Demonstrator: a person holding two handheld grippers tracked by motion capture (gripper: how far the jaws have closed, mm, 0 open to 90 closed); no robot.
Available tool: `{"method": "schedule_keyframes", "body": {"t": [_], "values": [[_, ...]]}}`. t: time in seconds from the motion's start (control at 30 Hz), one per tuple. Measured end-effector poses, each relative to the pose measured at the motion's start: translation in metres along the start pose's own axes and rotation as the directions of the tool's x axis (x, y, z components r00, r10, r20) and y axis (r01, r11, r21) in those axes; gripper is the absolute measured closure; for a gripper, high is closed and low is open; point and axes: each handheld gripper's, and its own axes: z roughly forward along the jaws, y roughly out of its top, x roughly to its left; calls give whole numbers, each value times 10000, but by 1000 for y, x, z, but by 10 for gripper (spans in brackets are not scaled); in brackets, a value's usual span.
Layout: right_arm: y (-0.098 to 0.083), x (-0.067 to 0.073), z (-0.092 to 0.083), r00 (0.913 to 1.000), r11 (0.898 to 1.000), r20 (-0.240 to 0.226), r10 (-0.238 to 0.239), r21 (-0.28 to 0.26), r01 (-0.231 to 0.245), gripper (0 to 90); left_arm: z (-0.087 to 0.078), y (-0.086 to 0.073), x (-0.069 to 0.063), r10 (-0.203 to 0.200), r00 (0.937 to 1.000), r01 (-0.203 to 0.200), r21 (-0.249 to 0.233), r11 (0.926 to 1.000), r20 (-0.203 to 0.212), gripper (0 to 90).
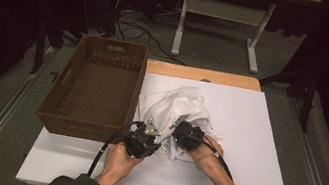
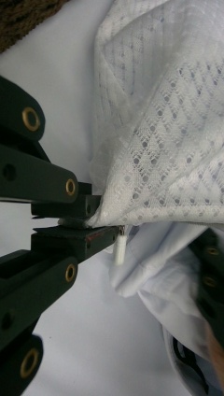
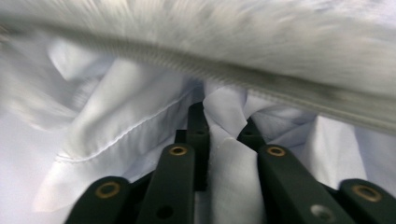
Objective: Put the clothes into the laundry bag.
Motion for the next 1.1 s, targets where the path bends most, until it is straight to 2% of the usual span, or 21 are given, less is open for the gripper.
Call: {"method": "schedule_keyframes", "body": {"t": [0.07, 0.17, 0.23, 0.33, 0.43, 0.53, 0.57, 0.6, 0.7, 0.77, 0.83, 0.9, 0.93, 1.0, 1.1], "values": [[-2, -4, -12, 9973, 9962, -487, 548, -644, -578, 837, 1, 2, -1, 52, 9999, -52, -18, 10000, 92, 847], [0, -7, -27, 9927, 9873, -931, 770, -1316, -889, 837, 3, 4, -3, 154, 9992, -154, 23, 9999, 358, 848], [4, -6, -29, 9917, 9854, -991, 816, -1412, -952, 836, 4, 5, -4, 297, 9987, -300, 82, 9995, 410, 848], [12, -4, -17, 9929, 9887, -763, 916, -1119, -998, 832, 2, 4, -5, 408, 9980, -410, 18, 9992, 480, 851], [18, -8, 0, 9874, 9853, -799, 1365, -924, -1437, 830, -4, 4, -8, 522, 9972, -518, -81, 9986, 538, 853], [22, -13, 12, 9802, 9786, -776, 1822, -830, -1884, 825, -8, 0, -11, 606, 9970, -607, 12, 9982, 483, 855], [23, -14, 15, 9731, 9717, -839, 2146, -820, -2213, 819, -8, -3, -12, 634, 9969, -638, 82, 9979, 460, 854], [24, -15, 18, 9713, 9694, -886, 2209, -894, -2287, 810, -7, -5, -11, 667, 9969, -676, 186, 9975, 427, 854], [23, -12, 24, 9674, 9627, -1142, 2263, -1254, -2400, 725, -3, -12, -5, 461, 9976, -482, 395, 9981, 512, 853], [22, -10, 20, 9682, 9659, -1387, 2084, -1264, -2260, 616, 0, -14, -2, 289, 9987, -309, 465, 9984, 425, 850], [19, -7, 11, 9720, 9701, -1385, 1896, -1264, -2072, 524, 1, -15, 1, 125, 9993, -144, 523, 9985, 359, 849], [14, -4, -3, 9815, 9761, -1100, 1568, -1340, -1709, 465, 1, -15, 2, 26, 9996, -40, 511, 9987, 282, 848], [9, -4, -11, 9833, 9763, -1206, 1365, -1518, -1541, 459, 1, -15, 3, -15, 9996, 2, 480, 9988, 279, 848], [-1, -7, -23, 9796, 9720, -1523, 1310, -1749, -1572, 457, 3, -15, 4, -49, 9998, 39, 581, 9983, 178, 847], [-18, -15, -39, 9708, 9570, -1808, 1579, -2142, -1955, 500, 5, -15, 5, -161, 9998, 151, 675, 9976, 145, 846]]}}
